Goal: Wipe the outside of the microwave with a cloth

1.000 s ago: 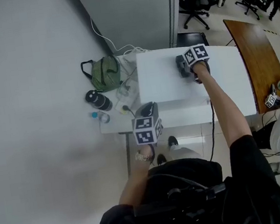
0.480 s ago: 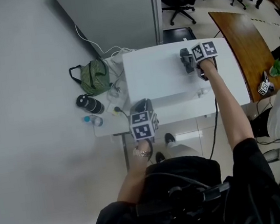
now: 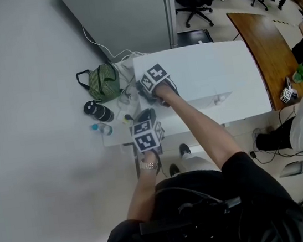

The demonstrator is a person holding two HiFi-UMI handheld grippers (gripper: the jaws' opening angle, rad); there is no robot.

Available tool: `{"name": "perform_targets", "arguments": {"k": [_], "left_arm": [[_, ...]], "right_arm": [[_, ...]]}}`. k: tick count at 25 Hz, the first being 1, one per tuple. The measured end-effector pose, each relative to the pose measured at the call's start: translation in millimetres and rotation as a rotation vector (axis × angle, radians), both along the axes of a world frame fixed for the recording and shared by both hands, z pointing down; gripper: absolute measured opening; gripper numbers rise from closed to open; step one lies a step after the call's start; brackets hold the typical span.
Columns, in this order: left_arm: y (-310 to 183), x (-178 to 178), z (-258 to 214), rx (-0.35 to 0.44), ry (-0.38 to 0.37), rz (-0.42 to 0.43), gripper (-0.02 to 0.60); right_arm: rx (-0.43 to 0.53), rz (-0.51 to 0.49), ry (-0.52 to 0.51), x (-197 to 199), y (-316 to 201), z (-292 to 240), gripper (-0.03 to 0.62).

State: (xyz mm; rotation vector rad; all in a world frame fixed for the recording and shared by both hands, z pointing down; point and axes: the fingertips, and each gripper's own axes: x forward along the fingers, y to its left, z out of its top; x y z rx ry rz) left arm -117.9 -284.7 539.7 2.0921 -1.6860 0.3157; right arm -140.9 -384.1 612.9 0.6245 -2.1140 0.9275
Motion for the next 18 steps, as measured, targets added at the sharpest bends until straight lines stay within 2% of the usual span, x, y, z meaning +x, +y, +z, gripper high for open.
{"name": "perform_targets", "arguments": {"k": [3,6,9,15,18], "left_arm": [[6,-3,1,-0.005,0.009,-0.004,0.044],[6,-3,-4,0.005,0.015,0.001,0.044],[4,3,-8,0.019,0.026,0.018,0.044],[2,19,-11,0.03,0.043,0.064,0.044],[7,18,-11,0.033,0.044,0.074,0.044]], "right_arm": [[-0.011,0.036,0.02,13,-11,7,0.048],[0.043,0.054,0.105,59,-23,5,0.049],[0.064,0.144,0.152,138,-35,5,0.049],[0.072,0.41,0.229,334,-40,0,0.052],[0.07,0.509,0.304,402,-33,1,0.051]]}}
